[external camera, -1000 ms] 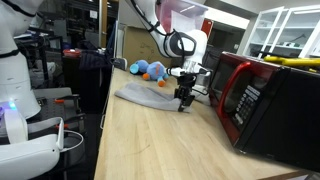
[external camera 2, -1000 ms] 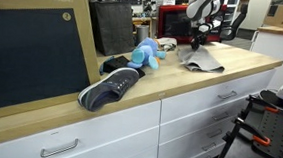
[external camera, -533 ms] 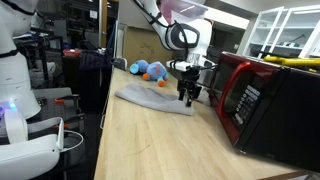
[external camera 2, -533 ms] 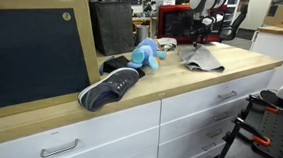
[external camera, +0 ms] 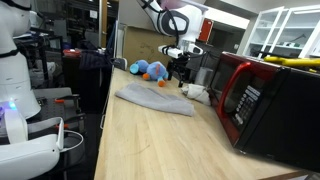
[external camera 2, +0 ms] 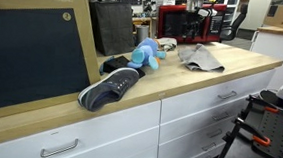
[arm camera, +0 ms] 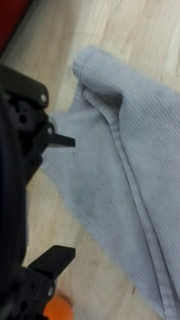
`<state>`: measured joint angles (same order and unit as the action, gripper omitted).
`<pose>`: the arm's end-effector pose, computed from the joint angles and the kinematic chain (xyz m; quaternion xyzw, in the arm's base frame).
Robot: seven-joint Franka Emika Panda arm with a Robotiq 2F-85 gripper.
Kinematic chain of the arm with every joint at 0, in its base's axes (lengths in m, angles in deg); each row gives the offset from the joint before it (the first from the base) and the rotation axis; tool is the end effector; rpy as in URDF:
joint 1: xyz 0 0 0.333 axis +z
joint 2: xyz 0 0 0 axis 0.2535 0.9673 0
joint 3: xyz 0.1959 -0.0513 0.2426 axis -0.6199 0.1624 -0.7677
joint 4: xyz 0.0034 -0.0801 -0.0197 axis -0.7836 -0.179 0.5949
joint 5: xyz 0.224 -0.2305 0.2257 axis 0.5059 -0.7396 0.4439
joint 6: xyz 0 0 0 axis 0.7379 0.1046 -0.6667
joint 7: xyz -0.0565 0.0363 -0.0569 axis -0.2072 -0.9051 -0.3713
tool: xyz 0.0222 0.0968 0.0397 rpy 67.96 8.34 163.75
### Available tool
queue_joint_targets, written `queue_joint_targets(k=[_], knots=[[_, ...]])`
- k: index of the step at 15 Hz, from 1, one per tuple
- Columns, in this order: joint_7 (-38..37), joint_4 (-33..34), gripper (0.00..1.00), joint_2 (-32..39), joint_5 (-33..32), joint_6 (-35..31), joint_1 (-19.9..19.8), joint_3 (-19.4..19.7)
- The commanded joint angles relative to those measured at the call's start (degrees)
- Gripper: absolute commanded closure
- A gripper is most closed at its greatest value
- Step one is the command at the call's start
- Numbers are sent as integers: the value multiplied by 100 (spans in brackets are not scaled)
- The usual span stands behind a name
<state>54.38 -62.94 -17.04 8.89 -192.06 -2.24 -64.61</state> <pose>0.6102 -0.2229 0.3341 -0.9998 0.0204 -0.0074 0.0028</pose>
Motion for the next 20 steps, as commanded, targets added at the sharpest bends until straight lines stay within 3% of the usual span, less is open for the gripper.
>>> queue_joint_targets(k=[1,5,11,16,20], knots=[[662,-937,0,-748,231,120,122,-170],[1322,-1679,0,-1309,330,366,221,-195],[1440,-3135,0,-2333,634,23,264,143],[1004,-4286,0,-2998,1283,-1104,412,441],[125,-4970,0,-3211,1142,-2239,514,516]])
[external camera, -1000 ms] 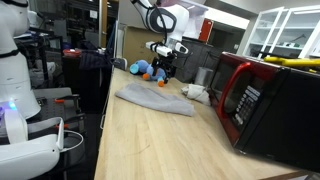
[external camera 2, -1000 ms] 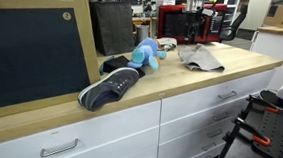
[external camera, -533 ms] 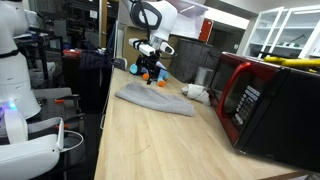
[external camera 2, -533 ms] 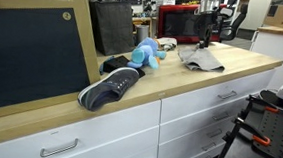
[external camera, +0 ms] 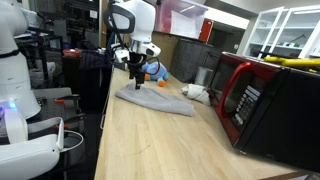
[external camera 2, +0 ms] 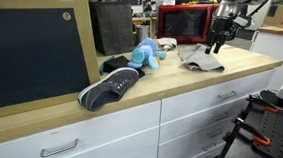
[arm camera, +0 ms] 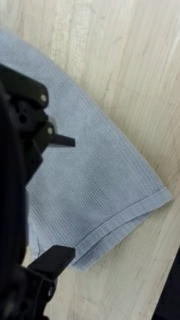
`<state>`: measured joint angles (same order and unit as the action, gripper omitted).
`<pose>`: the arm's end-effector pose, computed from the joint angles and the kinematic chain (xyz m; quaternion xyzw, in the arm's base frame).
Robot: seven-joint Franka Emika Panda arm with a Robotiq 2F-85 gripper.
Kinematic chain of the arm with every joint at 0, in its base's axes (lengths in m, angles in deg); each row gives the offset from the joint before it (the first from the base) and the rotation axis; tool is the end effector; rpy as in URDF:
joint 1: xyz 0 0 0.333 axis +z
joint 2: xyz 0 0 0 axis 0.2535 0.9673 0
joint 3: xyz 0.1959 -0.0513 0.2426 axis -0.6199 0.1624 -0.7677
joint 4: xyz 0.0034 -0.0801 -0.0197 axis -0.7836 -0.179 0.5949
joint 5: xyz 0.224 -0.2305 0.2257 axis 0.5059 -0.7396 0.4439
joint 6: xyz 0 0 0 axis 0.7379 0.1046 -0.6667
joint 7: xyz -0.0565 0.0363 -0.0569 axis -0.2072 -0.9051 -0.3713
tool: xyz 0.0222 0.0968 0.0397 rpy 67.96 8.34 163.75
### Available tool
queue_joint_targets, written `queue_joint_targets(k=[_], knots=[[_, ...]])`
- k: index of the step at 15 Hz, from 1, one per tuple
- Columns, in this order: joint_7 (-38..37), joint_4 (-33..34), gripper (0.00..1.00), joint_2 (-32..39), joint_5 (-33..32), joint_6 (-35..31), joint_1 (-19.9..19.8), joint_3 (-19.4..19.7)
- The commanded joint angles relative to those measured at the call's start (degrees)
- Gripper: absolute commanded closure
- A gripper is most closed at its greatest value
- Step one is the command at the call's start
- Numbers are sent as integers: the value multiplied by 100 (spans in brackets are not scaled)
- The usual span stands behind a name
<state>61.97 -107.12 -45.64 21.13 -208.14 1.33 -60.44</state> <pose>0.4179 -0.1611 0.3058 -0.9950 0.0491 -0.0431 0.0757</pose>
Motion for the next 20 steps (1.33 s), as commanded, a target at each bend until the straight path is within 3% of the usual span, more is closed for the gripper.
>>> queue_joint_targets(k=[1,4,9,11,17,20], knots=[[-893,-660,0,-370,-163,-783,168,103],[-1943,-832,0,-384,-677,-765,106,34],[-3686,-755,0,-297,-1883,-140,-11,-16],[-3909,-735,0,-291,-1799,76,52,19],[-4002,-818,0,-153,-973,-520,241,19],[-4016,-861,0,-55,-873,-787,293,-7]])
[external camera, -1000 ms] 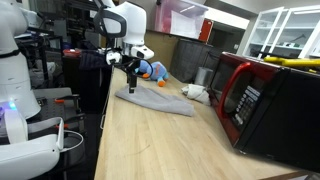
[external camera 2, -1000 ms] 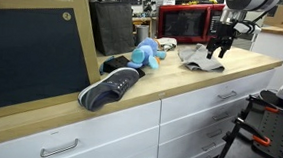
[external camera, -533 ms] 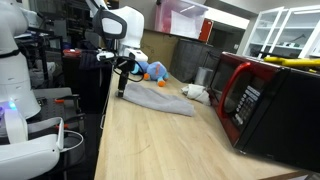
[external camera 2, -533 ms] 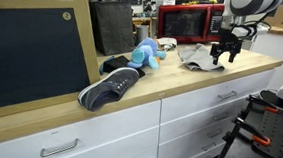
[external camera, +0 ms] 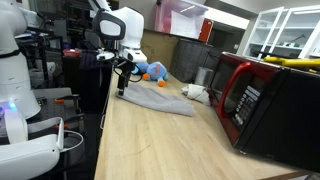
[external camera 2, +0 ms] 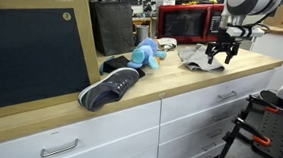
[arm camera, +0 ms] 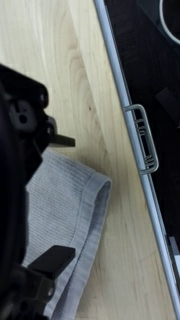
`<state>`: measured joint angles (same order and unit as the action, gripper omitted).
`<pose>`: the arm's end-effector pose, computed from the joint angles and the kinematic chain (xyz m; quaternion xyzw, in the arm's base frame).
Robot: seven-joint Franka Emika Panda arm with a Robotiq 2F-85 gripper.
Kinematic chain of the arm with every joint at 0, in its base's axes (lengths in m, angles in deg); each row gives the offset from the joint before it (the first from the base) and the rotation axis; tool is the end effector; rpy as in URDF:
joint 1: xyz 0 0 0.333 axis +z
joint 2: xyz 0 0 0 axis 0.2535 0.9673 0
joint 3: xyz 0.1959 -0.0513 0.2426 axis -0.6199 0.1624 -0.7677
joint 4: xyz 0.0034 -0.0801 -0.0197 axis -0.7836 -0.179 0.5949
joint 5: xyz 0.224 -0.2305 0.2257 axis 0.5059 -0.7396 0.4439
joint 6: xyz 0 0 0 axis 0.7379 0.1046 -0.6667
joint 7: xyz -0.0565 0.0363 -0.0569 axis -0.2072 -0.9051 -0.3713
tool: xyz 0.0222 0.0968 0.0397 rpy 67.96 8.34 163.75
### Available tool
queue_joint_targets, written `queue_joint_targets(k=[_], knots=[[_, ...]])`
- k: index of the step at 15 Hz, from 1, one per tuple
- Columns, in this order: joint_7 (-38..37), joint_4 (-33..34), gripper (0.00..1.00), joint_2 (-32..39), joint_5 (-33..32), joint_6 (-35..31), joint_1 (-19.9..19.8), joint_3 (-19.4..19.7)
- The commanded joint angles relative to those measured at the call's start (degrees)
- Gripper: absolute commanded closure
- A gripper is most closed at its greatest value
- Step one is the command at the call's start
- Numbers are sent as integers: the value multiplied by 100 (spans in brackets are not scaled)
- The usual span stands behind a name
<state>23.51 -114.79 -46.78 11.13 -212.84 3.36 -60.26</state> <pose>0.3855 -0.1341 0.2705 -0.9541 0.2979 0.0049 0.0309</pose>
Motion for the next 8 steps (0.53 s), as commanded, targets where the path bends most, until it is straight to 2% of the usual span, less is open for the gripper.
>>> queue_joint_targets(k=[1,4,5,8], knots=[[-201,-104,0,118,111,-418,103,-38],[-323,-71,0,215,-14,-434,119,-55],[-103,-33,0,195,28,-317,103,8],[-133,-32,0,239,26,-319,120,1]])
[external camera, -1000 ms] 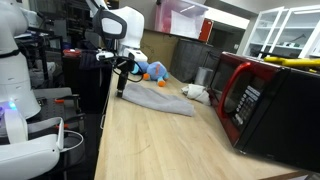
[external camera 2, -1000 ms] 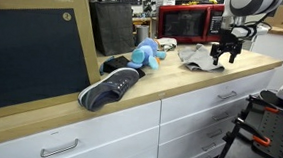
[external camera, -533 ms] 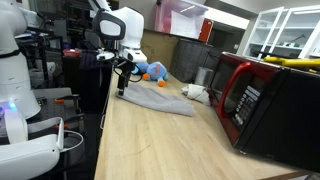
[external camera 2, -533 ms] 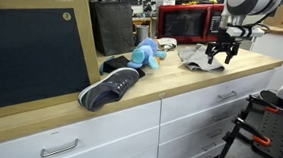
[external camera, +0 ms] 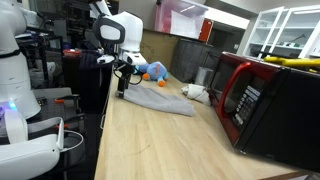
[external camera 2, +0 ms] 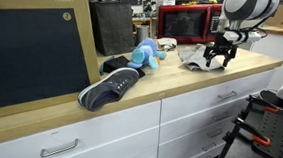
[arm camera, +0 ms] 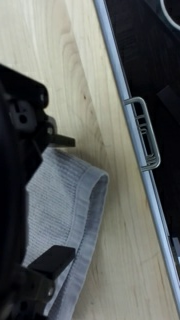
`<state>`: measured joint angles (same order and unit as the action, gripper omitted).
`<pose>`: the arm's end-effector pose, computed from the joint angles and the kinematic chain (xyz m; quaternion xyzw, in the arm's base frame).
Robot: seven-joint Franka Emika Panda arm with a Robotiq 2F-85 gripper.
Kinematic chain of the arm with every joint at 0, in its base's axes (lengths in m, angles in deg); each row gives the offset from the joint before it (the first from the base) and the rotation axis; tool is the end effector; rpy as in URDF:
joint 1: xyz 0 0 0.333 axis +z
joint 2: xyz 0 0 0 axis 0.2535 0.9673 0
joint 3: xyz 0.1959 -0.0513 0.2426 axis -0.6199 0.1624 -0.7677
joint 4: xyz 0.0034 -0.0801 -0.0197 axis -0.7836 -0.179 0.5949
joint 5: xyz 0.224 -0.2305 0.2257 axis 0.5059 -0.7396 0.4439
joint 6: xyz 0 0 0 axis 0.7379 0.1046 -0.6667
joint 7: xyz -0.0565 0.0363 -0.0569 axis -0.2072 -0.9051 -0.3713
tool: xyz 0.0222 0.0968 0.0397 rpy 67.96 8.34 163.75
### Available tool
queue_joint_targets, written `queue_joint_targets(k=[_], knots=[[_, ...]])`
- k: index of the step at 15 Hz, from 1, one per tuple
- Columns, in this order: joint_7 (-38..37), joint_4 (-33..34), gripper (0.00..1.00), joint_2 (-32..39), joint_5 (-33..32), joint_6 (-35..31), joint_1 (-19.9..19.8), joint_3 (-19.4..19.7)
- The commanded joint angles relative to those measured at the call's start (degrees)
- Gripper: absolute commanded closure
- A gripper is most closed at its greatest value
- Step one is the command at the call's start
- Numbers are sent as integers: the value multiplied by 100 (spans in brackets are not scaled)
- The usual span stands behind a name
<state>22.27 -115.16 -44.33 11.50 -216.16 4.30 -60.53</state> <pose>0.3886 -0.1274 0.2559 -0.9528 0.3022 0.0010 0.0272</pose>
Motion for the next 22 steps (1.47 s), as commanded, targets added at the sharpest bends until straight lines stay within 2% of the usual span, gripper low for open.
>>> queue_joint_targets(k=[1,4,5,7,15,18,22], knots=[[-9,4,0,-6,-11,13,26,27],[-9,4,0,-6,-11,13,27,27],[98,-59,0,-74,-54,-199,42,16],[-362,-106,0,-176,-158,-300,-23,14],[-1041,-160,0,-135,-591,-264,-373,219],[-1092,-325,0,-166,-123,-283,-307,234],[-1002,-536,0,-67,1028,-777,-90,187]])
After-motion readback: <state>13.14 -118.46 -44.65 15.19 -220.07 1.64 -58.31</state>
